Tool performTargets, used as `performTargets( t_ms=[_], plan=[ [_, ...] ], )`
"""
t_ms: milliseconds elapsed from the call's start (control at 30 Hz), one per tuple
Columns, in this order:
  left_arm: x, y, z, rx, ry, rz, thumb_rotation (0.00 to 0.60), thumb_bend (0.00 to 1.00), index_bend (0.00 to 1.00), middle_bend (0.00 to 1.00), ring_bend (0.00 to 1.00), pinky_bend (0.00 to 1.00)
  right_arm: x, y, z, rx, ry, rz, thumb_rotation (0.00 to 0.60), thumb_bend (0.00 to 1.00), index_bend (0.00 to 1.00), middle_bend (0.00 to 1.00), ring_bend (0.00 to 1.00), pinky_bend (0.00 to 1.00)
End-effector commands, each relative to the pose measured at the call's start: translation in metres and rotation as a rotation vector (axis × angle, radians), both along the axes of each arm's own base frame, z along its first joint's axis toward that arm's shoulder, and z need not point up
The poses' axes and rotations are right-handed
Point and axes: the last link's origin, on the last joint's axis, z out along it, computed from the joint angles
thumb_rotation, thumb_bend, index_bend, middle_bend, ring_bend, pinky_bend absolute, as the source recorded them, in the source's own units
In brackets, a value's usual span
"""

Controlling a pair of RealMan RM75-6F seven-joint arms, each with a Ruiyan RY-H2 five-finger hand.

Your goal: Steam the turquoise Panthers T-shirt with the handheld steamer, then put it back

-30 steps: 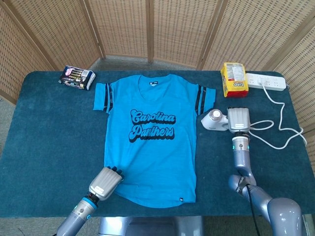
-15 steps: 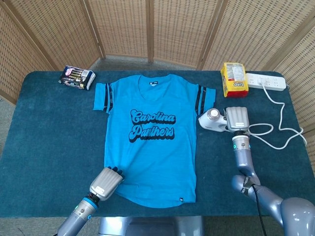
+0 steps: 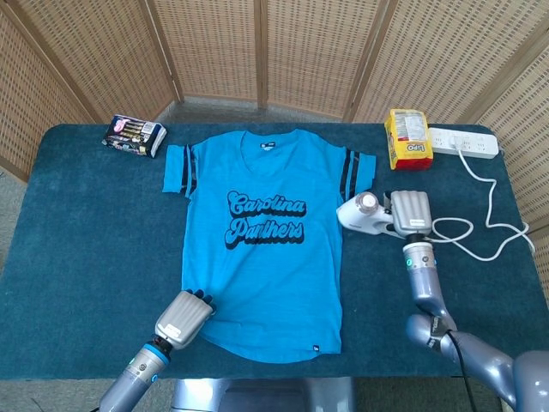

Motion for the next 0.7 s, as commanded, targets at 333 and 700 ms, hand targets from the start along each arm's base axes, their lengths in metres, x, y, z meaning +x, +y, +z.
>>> performTargets(
  t_ms=[333, 700],
  plan=[
    [0.002, -0.002, 0.0, -0.008, -0.007, -0.006, 0.599, 0.48, 0.66, 0.51, 0.45, 0.58, 0.061, 0.05, -0.008, 0.095, 0.053, 0.108, 0.6, 0.29, 0.78, 0.78, 0.81, 0.74],
    [-0.001, -0.001, 0.004, -0.014, -0.012, -0.004, 0.599, 0.48, 0.66, 0.51, 0.45, 0.58, 0.094, 0.074, -0.032, 0.095, 0.175, 0.165, 0.6, 0.29, 0.78, 0.78, 0.81, 0.74]
  ],
)
